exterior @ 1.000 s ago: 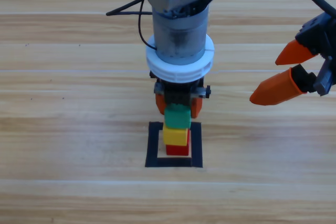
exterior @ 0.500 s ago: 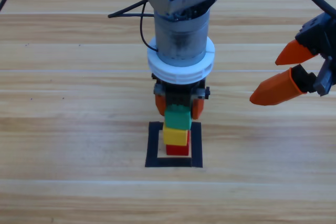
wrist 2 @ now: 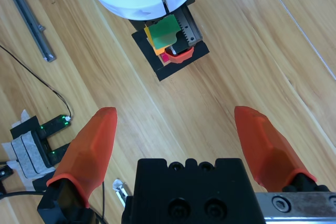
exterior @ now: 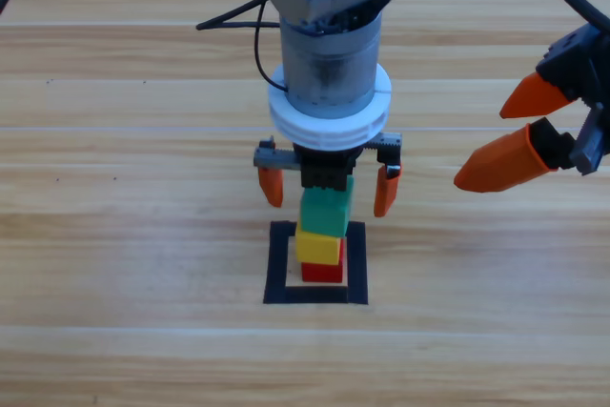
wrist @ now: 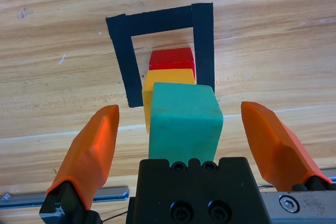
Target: Stack the blocks in the rectangular block: red at the bottom, yellow in the middle, green on top
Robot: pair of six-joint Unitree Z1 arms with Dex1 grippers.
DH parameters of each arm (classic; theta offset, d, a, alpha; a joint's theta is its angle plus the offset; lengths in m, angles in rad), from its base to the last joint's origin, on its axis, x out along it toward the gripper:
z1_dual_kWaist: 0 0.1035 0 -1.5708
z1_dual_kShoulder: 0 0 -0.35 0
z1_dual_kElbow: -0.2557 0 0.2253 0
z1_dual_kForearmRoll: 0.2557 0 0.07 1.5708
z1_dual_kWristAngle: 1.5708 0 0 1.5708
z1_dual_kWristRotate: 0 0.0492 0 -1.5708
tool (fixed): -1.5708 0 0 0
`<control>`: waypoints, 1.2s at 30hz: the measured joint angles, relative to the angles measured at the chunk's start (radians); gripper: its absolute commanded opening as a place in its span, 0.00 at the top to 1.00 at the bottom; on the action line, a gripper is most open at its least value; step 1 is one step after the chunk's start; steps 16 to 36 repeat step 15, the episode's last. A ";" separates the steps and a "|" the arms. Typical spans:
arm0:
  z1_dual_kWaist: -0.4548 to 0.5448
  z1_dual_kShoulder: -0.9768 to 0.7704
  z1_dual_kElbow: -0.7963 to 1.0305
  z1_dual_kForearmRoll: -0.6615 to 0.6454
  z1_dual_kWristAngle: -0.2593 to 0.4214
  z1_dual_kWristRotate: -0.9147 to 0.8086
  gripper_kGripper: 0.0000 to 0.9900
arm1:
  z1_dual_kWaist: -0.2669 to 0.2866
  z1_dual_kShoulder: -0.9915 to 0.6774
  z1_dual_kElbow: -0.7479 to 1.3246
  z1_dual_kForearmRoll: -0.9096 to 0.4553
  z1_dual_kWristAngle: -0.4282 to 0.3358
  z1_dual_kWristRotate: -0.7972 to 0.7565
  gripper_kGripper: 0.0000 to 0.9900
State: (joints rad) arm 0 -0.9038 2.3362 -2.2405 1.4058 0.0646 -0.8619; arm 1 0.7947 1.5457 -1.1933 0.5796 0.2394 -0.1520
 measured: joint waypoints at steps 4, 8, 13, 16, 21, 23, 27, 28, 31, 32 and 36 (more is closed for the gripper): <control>0.000 -0.046 0.000 0.000 0.020 0.001 0.00 | 0.000 0.001 0.000 0.002 -0.020 -0.007 0.01; 0.000 -0.164 0.002 0.000 0.056 0.007 0.00 | 0.000 0.005 0.000 0.008 -0.030 -0.009 0.01; 0.000 -0.372 0.087 0.000 0.125 0.009 0.00 | 0.000 0.008 -0.001 0.010 -0.041 -0.012 0.01; 0.000 -0.461 0.177 -0.031 0.148 0.028 0.00 | 0.000 0.008 -0.002 0.010 -0.044 -0.012 0.01; 0.000 -0.461 0.177 -0.031 0.148 0.028 0.00 | 0.000 0.008 -0.002 0.010 -0.044 -0.012 0.01; 0.000 -0.461 0.177 -0.031 0.148 0.028 0.00 | 0.000 0.008 -0.002 0.010 -0.044 -0.012 0.01; 0.000 -0.461 0.177 -0.031 0.148 0.028 0.00 | 0.000 0.008 -0.002 0.010 -0.044 -0.012 0.01; 0.000 -0.461 0.177 -0.031 0.148 0.028 0.00 | 0.000 0.008 -0.002 0.010 -0.044 -0.012 0.01; 0.000 -0.461 0.177 -0.031 0.148 0.028 0.00 | 0.000 0.008 -0.002 0.010 -0.044 -0.012 0.01; 0.000 -0.461 0.177 -0.031 0.148 0.028 0.00 | 0.000 0.008 -0.002 0.010 -0.044 -0.012 0.01; 0.000 -0.461 0.177 -0.031 0.148 0.028 0.00 | 0.000 0.008 -0.002 0.010 -0.044 -0.012 0.01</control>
